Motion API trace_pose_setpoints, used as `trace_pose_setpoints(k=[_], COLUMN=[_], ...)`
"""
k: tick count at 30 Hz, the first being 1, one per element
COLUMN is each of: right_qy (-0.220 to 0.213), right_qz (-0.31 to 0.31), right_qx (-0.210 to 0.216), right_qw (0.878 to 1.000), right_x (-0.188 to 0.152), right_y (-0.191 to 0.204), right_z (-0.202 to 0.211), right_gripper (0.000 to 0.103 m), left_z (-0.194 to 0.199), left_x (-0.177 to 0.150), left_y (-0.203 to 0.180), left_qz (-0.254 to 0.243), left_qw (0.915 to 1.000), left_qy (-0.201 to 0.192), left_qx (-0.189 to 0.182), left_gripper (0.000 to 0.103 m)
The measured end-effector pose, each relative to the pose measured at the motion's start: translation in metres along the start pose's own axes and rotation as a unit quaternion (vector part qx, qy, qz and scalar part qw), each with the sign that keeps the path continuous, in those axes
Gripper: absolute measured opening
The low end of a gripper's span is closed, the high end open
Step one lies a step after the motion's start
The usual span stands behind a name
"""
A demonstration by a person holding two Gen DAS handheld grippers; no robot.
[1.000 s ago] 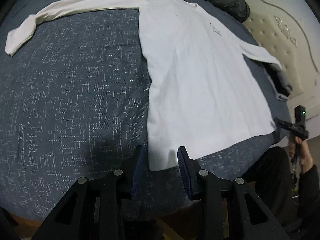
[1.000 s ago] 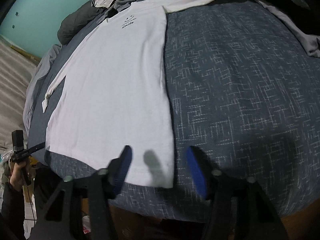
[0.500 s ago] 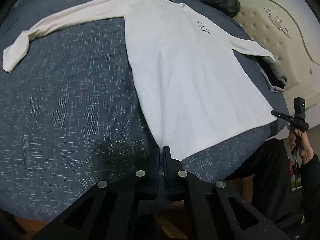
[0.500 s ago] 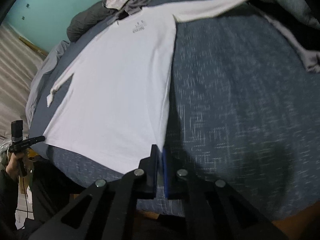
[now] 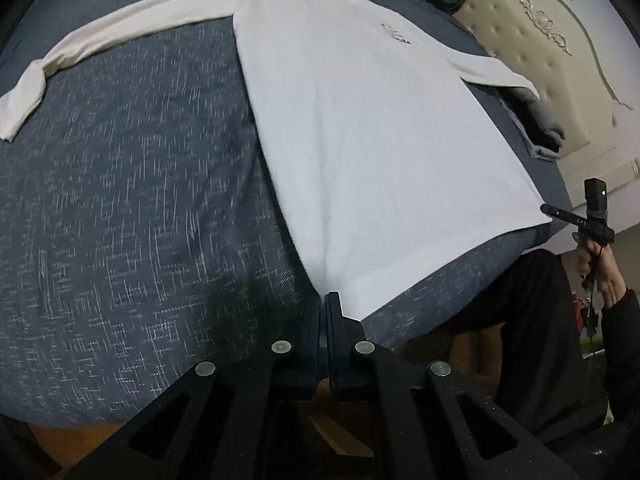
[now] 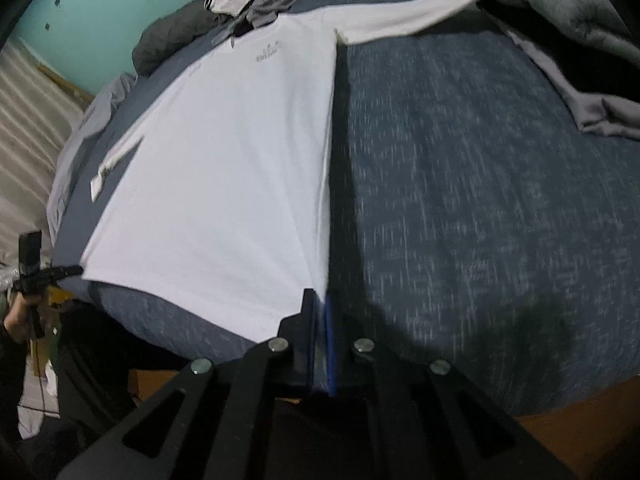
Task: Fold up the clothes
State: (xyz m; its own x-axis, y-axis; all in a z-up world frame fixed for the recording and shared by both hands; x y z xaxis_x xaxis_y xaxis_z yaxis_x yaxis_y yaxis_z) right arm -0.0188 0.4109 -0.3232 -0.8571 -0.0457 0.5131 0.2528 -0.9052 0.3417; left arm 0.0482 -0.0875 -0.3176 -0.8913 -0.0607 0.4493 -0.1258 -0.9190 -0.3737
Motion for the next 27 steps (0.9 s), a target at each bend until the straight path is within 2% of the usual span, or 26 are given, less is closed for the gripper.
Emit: trace_pose_setpoints(k=[7,13,16,18,20,23,25,27], right_qy=[0.006,-0.001,-0.013,-0.033,-0.054,-0.077,-0.085,-0.084], right_qz=[-0.012,-0.010,-0.010,-0.008,-0.013,-0.020,-0.022,-0.022], right_qx=[-0.005,-0.014,-0.020,-0.024,-0.023,-0.016,-0.013,-0.007], right_qw=[1.000,1.000,1.000,0.999,0.998,0.997,0.996,0.996], right_x=[-0.009,0.004,0.013,0.026,0.040,0.061,0.074,0.082], right_y=[-0.007,-0.014,-0.019,-0.018,-0.018,-0.012,-0.005,0.002], right_z=[-0.016,-0.009,0.005,0.017,0.025,0.028,0.023,0.015], right_gripper=[0.004,0.005,0.008,0.015,0.027,0.029,0.029,0.029], left_z=[-0.012,-0.021,-0.007,0.007,0.019,0.039,0.052,0.061], left_x=[-0.007,-0.008,0.002,0.014,0.030,0.055,0.074,0.090], left_y=[0.011,0.014,0.023,0.039,0.061,0.095,0.122,0.142], left_qz=[0.008,0.026,0.038,0.053,0.078,0.118,0.142,0.166], left_qw=[0.9998,0.9994,0.9993,0.9984,0.9960,0.9888,0.9822,0.9748], left_qy=[0.017,0.022,0.003,-0.015,-0.038,-0.081,-0.110,-0.134], left_qx=[0.009,0.006,0.004,0.012,0.023,0.043,0.056,0.064], left_gripper=[0.003,0.004,0.005,0.006,0.008,0.018,0.032,0.033])
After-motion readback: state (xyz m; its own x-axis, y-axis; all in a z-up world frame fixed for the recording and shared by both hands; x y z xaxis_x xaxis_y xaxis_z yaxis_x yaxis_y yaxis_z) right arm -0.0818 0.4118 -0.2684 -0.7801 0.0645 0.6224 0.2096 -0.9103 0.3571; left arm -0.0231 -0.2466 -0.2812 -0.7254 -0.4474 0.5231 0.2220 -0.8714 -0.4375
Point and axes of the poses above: each gripper's, at about its wrist camera, not at the fingertips, and z roughly against the way its jaws point, y to its left, x to its top, the point moved 7 cm from there along -z, roughly the way its jaws point, and after that the axes turned 12 degrees about -y, right-handed, at the moved point
